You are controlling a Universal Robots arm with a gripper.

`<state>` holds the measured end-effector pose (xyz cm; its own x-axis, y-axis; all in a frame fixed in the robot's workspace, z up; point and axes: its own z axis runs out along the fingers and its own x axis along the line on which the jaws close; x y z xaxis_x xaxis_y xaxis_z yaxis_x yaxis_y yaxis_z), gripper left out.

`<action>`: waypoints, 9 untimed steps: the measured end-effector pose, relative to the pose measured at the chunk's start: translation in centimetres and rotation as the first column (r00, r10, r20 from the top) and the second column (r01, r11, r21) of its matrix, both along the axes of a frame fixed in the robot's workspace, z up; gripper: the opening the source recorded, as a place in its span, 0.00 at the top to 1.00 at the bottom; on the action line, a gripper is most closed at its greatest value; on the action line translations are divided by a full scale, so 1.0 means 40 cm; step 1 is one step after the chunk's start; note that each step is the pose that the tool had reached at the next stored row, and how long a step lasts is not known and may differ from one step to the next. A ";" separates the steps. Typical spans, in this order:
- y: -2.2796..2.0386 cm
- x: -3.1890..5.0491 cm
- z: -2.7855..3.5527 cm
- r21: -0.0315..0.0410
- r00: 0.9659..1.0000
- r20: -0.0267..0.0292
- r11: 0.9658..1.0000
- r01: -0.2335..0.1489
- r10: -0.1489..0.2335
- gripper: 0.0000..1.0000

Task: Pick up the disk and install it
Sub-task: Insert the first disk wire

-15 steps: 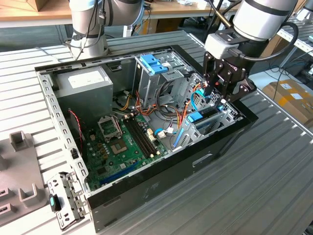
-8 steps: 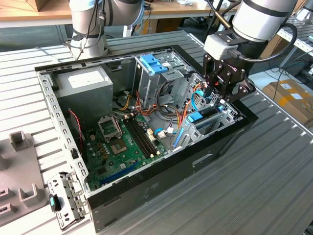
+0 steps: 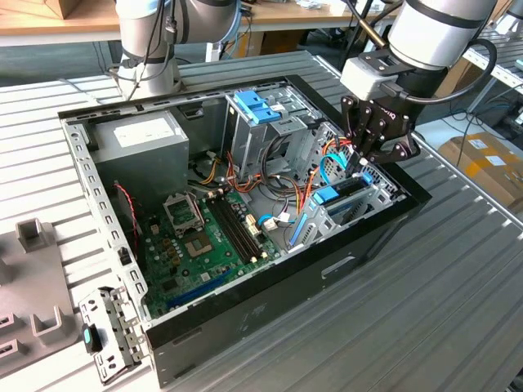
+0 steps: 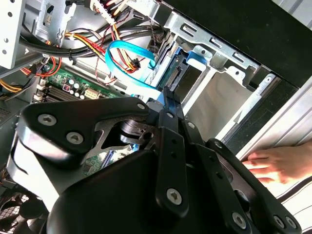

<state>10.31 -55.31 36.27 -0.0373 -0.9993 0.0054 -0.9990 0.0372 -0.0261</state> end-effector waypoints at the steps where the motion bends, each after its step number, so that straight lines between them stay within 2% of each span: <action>1: 0.000 0.000 0.000 0.000 1.000 0.000 1.000 0.000 0.000 0.89; 9: 0.000 0.000 0.000 -0.001 1.000 0.000 1.000 0.000 0.000 0.89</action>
<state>10.32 -55.31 36.27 -0.0373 -0.9993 0.0060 -0.9990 0.0371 -0.0262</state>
